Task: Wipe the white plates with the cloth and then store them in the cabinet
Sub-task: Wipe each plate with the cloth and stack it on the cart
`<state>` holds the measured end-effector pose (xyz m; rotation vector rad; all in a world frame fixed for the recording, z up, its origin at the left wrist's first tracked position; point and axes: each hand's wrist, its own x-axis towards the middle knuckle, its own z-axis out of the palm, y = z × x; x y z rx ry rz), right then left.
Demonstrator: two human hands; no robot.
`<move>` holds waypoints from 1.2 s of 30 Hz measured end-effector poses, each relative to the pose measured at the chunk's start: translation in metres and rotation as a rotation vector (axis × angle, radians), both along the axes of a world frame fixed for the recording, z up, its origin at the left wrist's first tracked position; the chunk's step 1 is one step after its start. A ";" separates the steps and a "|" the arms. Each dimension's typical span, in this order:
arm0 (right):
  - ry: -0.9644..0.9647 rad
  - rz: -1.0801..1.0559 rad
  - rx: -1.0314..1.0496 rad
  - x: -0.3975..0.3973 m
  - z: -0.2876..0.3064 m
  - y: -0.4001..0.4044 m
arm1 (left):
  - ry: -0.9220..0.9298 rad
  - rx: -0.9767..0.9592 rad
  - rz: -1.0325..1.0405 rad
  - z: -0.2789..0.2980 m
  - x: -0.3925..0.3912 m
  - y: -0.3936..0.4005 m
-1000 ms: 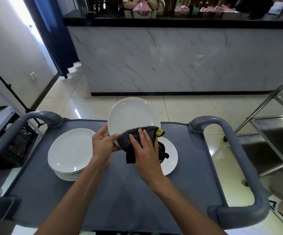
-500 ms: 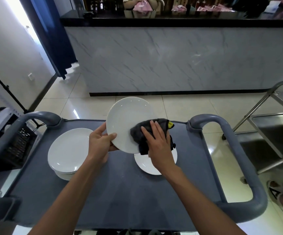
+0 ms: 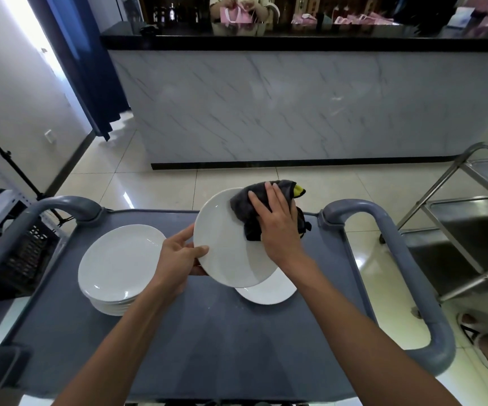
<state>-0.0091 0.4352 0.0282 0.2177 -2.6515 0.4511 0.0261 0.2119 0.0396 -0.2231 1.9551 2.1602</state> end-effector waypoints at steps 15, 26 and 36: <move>0.075 0.222 0.016 0.025 -0.004 -0.054 | 0.005 -0.020 -0.026 -0.001 0.005 0.013; 0.031 0.051 -0.022 0.004 0.016 -0.031 | 0.010 0.008 0.003 -0.004 0.006 0.004; -0.114 -0.069 -0.167 0.009 0.009 0.001 | 0.026 0.100 0.175 0.001 0.002 -0.001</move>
